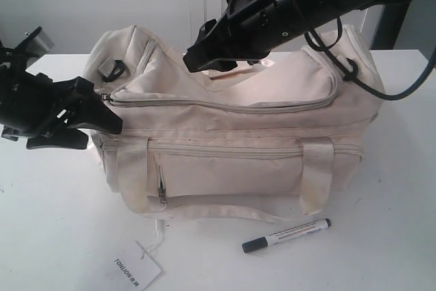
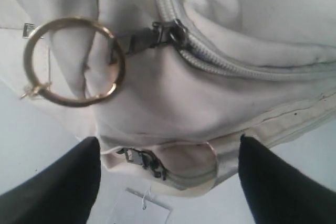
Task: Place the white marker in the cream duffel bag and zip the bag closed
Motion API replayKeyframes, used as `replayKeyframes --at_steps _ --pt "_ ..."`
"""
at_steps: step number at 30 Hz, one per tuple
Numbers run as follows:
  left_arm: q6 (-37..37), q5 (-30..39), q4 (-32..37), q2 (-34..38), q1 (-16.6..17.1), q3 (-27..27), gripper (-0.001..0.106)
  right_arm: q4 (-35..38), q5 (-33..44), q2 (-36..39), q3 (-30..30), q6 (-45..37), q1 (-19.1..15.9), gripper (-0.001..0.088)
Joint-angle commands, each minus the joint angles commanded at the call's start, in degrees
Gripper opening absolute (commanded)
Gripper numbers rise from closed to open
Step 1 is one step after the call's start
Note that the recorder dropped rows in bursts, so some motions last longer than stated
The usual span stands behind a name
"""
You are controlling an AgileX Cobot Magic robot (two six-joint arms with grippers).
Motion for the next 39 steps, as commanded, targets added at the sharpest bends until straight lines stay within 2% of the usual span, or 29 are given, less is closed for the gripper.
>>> replayKeyframes --at_steps 10,14,19,21,27,33,34,39 --pt "-0.1 -8.4 -1.4 1.1 -5.6 4.0 0.078 0.0 0.1 0.0 0.0 0.0 0.0 0.0434" --pt "0.0 -11.1 -4.8 2.1 -5.8 4.0 0.078 0.0 0.5 0.0 0.0 0.0 0.0 0.0434" --pt "0.0 -11.5 -5.3 2.2 -5.8 4.0 0.077 0.0 0.9 0.0 0.0 0.0 0.0 0.0434" --pt "0.3 -11.6 -5.3 2.2 -5.8 4.0 0.072 0.0 1.1 0.0 0.0 0.0 0.0 0.0434" --pt "0.3 -11.6 -5.3 2.2 -5.8 4.0 0.042 0.0 1.9 0.0 0.0 0.0 0.0 0.0434" --pt "4.1 -11.9 -5.3 2.2 -5.8 4.0 0.009 0.0 1.9 0.0 0.0 0.0 0.0 0.0434" --pt "5.0 -11.7 -5.3 2.2 -5.8 4.0 0.000 0.0 2.0 0.0 0.0 0.0 0.0 0.0434" --pt "9.4 -9.5 -5.2 2.2 -5.8 4.0 0.000 0.1 1.3 0.0 0.1 1.5 0.3 0.0434"
